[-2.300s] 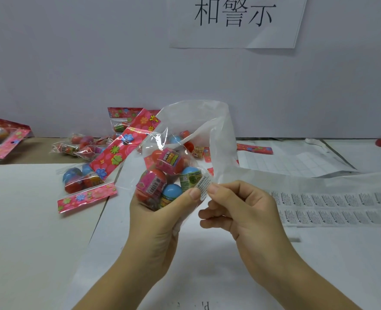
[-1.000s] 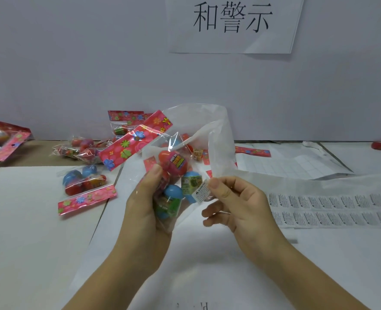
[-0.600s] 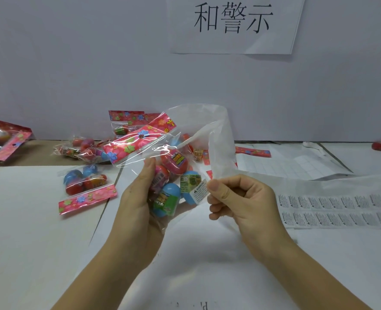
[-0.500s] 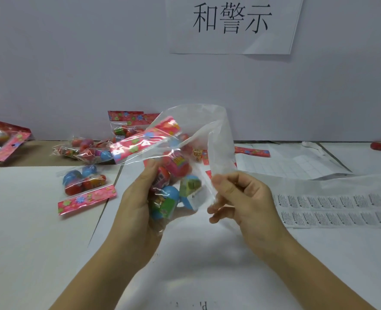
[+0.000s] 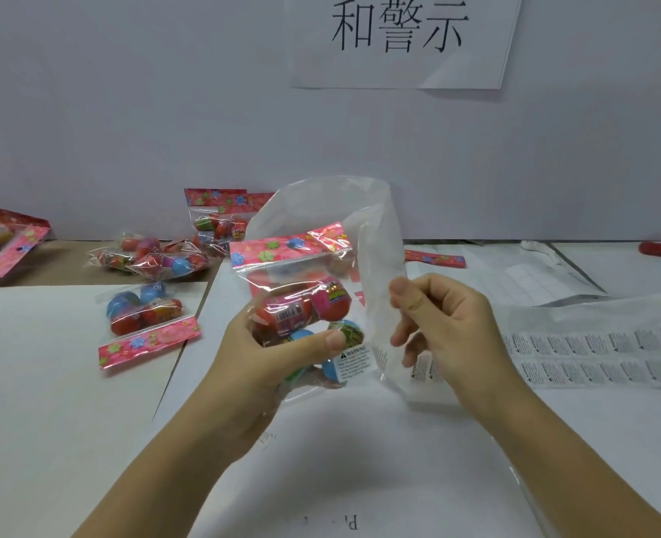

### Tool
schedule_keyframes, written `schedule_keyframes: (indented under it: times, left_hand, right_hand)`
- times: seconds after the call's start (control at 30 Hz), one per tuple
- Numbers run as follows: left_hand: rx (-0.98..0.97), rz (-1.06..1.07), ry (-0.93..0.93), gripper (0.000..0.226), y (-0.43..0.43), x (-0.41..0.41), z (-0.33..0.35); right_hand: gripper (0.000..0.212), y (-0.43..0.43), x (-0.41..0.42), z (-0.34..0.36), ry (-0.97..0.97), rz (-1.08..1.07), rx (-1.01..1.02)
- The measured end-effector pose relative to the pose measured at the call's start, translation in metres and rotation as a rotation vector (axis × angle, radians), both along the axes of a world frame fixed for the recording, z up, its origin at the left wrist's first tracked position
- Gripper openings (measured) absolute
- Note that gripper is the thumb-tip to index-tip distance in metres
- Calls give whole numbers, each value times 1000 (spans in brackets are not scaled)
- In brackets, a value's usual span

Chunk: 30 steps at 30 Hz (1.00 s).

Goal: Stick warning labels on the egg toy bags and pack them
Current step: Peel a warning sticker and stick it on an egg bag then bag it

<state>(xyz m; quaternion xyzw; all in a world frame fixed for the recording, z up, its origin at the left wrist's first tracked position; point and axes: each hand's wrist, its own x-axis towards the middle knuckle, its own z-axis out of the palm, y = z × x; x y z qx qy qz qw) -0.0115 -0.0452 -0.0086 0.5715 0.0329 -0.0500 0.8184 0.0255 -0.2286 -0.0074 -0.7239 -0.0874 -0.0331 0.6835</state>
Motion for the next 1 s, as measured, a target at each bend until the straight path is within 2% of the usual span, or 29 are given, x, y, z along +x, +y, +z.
schedule_keyframes:
  times: [0.13,0.27,0.47,0.63,0.93,1.0]
  left_hand:
    - [-44,38,-32,63,4,1,-1]
    - [-30,40,-63,58,1,1,-2]
    - [41,51,-98,50,0,1,-4]
    - [139,88,-130,62,1,2,-5]
    - [172,90,-168,60,2,5,-8]
    - [190,74,-191,67,2,5,-9]
  right_hand:
    - [30,-10,3,7,35,107,83]
    - [13,-5,-3,5,38,294,-86]
    - [19,-3,-4,5,8,295,-122]
    - [12,-2,-2,1,28,293,-173]
    - [10,-1,0,-4,47,343,-152]
    - [9,-1,1,-5,38,336,-178]
